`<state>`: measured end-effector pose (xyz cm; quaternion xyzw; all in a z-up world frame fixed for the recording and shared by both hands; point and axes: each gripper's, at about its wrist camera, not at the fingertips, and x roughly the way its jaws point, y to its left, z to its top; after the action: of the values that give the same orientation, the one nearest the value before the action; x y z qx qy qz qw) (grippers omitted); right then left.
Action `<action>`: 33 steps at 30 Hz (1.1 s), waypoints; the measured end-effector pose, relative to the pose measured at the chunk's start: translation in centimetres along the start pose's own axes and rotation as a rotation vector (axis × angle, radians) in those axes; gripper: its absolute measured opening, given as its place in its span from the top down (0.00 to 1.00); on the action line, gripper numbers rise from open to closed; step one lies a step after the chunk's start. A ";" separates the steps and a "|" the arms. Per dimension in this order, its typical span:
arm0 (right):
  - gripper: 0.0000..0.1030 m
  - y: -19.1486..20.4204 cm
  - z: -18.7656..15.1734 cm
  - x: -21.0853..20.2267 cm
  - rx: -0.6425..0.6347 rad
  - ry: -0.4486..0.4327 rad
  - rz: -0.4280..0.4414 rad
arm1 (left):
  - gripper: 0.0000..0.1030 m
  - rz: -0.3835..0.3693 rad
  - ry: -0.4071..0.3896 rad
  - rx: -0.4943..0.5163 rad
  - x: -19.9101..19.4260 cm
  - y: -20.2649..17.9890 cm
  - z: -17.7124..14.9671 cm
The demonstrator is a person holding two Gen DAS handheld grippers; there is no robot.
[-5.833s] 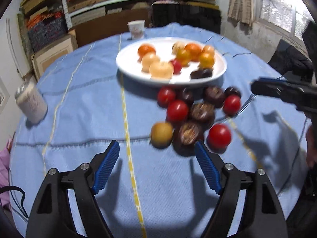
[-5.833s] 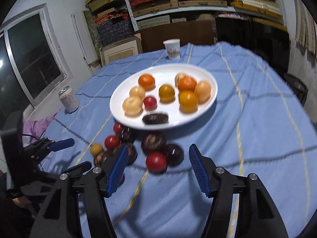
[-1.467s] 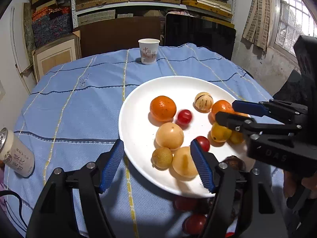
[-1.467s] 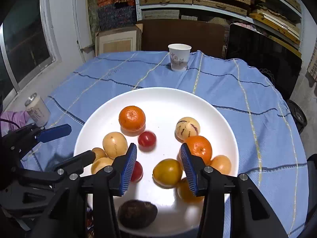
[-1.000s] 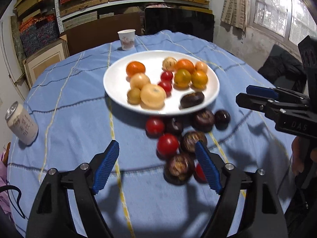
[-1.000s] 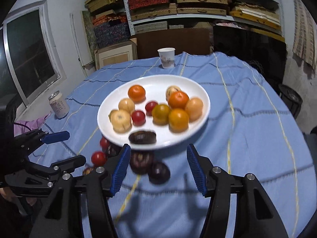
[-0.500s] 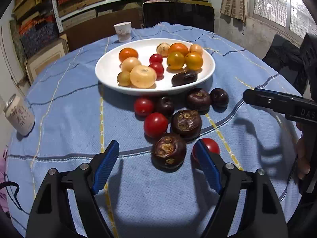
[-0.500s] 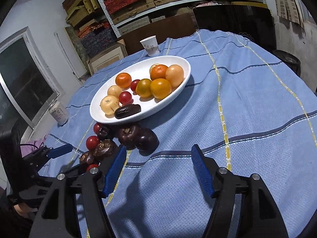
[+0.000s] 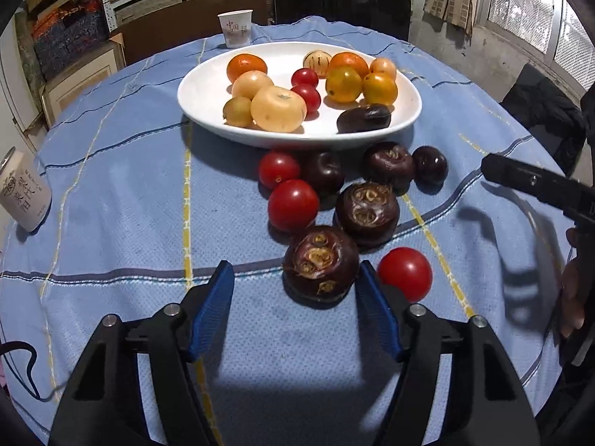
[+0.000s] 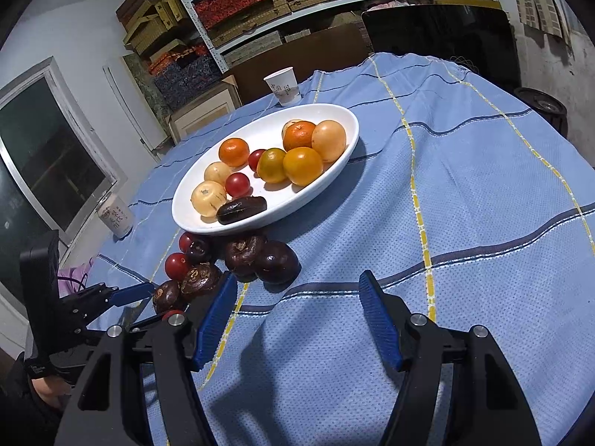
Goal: Organize fruits
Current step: 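Grasp another dark wrinkled fruit with the left gripper, then grasp the dark purple plum with the right gripper while the left gripper holds its fruit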
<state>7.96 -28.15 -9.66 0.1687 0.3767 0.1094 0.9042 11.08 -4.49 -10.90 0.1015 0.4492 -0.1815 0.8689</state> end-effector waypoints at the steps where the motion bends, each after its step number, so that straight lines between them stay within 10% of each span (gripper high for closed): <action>1: 0.33 0.0 0.0 0.0 0.000 0.001 0.000 | 0.39 -0.001 -0.007 0.000 0.1 0.0 0.2; 6: 0.33 -0.1 0.1 -0.1 0.004 -0.003 -0.001 | 0.62 -0.044 -0.007 0.034 0.3 -0.9 0.3; 16: 0.33 1.6 0.0 0.3 -0.089 0.025 -0.076 | 0.63 -0.034 -0.193 -0.092 -2.7 1.3 0.0; 21: 0.36 5.5 0.3 2.1 -0.313 0.070 -0.197 | 0.63 -0.024 -0.194 -0.066 -2.9 0.9 0.1; 23: 0.57 6.3 0.4 3.3 -0.381 0.116 -0.226 | 0.63 -0.030 -0.191 -0.070 -2.9 1.0 0.2; 33: 0.66 5.5 1.5 6.1 -0.362 0.209 -0.194 | 0.62 -0.062 -0.163 -0.079 -2.3 1.4 0.2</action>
<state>12.89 -21.42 -10.42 -0.0456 0.4569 0.1047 0.8821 10.57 -2.79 -8.92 0.0381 0.3869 -0.1982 0.8998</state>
